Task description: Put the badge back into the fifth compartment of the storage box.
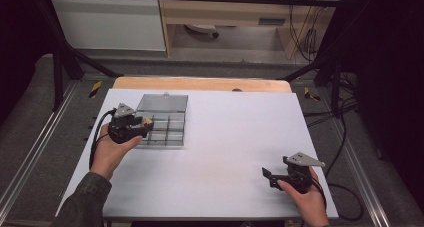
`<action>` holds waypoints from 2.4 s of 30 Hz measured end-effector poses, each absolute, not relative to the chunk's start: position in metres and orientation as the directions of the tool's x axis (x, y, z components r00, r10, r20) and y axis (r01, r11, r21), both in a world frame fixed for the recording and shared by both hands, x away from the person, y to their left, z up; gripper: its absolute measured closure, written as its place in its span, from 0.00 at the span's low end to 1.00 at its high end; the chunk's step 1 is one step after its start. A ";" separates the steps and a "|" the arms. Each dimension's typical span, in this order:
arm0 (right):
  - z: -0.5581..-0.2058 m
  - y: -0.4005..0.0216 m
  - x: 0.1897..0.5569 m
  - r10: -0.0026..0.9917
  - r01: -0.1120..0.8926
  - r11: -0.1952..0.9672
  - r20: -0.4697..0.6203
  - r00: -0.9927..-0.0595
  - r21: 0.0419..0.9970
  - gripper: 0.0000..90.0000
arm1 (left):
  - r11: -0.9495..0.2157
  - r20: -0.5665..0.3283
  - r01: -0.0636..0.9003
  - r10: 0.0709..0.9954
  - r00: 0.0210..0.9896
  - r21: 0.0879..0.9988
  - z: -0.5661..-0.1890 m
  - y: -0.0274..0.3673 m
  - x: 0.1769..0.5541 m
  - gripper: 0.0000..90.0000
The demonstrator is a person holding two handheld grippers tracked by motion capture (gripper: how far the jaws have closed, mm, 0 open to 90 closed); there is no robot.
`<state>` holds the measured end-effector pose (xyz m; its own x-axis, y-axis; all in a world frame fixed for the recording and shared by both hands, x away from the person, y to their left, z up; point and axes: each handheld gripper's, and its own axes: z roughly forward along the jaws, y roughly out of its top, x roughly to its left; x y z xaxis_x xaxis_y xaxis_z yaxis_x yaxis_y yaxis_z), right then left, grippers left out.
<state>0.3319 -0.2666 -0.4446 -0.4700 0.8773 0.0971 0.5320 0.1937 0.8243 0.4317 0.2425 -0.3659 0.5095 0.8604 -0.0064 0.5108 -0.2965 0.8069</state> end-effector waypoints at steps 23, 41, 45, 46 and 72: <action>-0.443 -0.267 0.332 0.876 0.519 0.176 0.108 -0.471 0.836 0.08 | -0.306 0.011 0.509 0.864 0.503 0.805 -0.367 0.234 0.449 0.53; -0.443 -0.267 0.331 0.878 0.521 0.167 0.114 -0.464 0.837 0.08 | -0.298 0.003 0.523 0.871 0.492 0.798 -0.377 0.229 0.455 0.53; -0.443 -0.268 0.332 0.879 0.525 0.160 0.121 -0.461 0.836 0.08 | -0.298 0.000 0.528 0.871 0.492 0.796 -0.379 0.228 0.457 0.53; -0.443 -0.268 0.332 0.879 0.525 0.161 0.121 -0.461 0.836 0.08 | -0.298 0.000 0.529 0.872 0.490 0.795 -0.379 0.228 0.457 0.53; -0.444 -0.266 0.332 0.874 0.529 0.171 0.120 -0.471 0.832 0.08 | -0.321 0.003 0.564 0.871 0.492 0.760 -0.391 0.224 0.460 0.53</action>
